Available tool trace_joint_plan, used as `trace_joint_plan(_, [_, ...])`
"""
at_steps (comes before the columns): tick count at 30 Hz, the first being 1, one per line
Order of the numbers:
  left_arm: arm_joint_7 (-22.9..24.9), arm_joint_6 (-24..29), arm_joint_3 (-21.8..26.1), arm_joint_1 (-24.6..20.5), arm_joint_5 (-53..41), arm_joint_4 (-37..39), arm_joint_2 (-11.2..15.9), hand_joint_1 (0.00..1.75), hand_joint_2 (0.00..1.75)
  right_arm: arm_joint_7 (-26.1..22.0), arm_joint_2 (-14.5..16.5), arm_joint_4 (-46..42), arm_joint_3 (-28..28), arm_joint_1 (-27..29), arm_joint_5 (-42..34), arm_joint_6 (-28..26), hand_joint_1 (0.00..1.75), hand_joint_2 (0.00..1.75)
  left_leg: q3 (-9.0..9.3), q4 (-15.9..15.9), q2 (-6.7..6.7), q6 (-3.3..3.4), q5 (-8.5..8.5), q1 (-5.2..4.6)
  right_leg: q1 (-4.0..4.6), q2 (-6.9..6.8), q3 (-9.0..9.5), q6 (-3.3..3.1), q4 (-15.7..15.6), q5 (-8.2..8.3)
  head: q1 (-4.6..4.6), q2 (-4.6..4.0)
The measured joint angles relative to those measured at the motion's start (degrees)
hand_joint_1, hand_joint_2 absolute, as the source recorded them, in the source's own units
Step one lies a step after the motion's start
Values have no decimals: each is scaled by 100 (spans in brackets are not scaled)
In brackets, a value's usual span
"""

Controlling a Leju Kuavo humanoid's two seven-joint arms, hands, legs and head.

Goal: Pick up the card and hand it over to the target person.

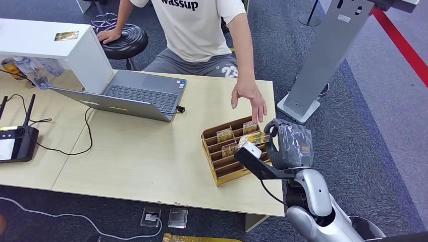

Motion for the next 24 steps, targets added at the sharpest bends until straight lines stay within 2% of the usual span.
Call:
trace_joint_plan(9, [26,28,-117,-19,4,26,-64,0,175,-508,497,1248,-107,-569,-342,-782,148,175,3,-2,-2,0,0,1,1,0,5,0,2,0,0,0])
trace_joint_plan(15, [34,51,-136,-23,17,29,-75,0,175,-594,588,1558,-113,-650,-456,-824,148,175,4,-4,-9,0,2,1,1,-7,7,0,2,-1,0,0])
trace_joint_plan(24, [-18,3,-190,-25,-11,16,-65,0,175,-609,553,1563,-122,-547,-447,-811,148,175,-2,1,-23,1,0,1,1,-20,7,1,4,-6,0,0])
